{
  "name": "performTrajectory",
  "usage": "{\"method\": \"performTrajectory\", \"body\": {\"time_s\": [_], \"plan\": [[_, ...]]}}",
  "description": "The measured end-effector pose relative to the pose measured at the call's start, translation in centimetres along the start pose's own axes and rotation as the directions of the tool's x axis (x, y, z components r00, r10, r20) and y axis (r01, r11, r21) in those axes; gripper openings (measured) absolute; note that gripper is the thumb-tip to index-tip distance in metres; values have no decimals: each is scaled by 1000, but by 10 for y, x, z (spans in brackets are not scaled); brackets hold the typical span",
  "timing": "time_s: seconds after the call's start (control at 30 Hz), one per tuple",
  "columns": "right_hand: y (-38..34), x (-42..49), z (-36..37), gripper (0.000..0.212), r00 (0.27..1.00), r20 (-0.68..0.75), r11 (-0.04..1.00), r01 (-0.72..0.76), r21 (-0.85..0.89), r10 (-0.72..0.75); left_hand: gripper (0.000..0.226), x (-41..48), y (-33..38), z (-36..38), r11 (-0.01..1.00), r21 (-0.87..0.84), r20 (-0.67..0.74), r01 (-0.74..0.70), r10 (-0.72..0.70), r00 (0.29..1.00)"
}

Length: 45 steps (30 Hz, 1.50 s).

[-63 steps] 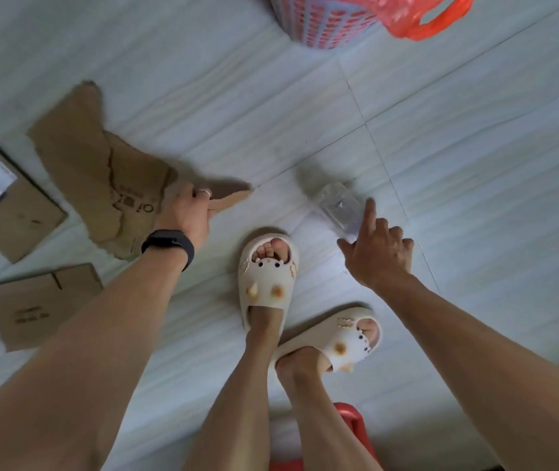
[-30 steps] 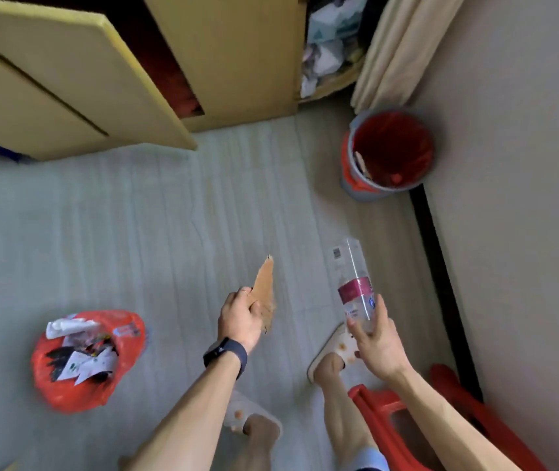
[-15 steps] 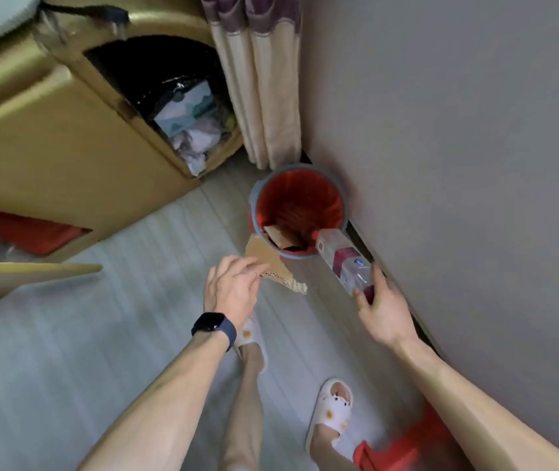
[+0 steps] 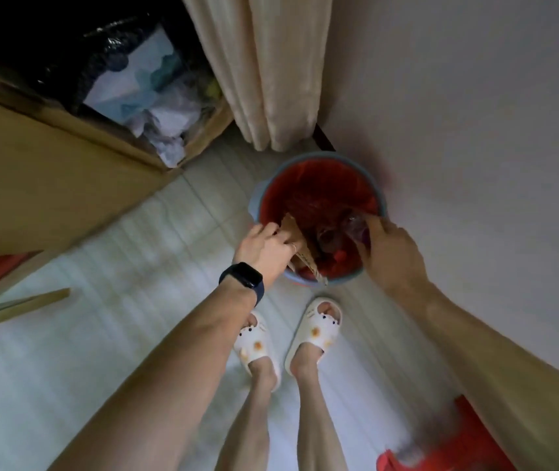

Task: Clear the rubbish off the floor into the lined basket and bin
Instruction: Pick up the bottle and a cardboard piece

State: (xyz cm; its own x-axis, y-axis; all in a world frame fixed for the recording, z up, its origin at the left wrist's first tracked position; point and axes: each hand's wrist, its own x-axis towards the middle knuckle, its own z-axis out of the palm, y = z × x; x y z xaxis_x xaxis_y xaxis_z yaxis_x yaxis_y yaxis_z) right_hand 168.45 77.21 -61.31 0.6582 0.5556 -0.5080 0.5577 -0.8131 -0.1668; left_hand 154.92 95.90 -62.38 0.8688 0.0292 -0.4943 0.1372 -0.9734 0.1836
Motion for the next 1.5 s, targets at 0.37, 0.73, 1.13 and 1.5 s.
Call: {"method": "performTrajectory", "body": {"time_s": [0.37,0.73,1.13,1.5], "plan": [[0,70,75,51,968,236,861,186,-474,-80,60,48,-6,73,1000,-31,337,-4,14,941],[-8,29,63,54,976,200,920,156,-359,-87,66,23,-9,51,999,-17,237,-31,34,971],[-75,-131,-84,47,984,115,976,153,-154,-136,53,-124,36,-64,964,-124,220,235,-205,954],[-140,-303,-156,39,869,-36,870,493,-15,-493,47,-341,94,-104,535,-539,26,650,-761,648]]}}
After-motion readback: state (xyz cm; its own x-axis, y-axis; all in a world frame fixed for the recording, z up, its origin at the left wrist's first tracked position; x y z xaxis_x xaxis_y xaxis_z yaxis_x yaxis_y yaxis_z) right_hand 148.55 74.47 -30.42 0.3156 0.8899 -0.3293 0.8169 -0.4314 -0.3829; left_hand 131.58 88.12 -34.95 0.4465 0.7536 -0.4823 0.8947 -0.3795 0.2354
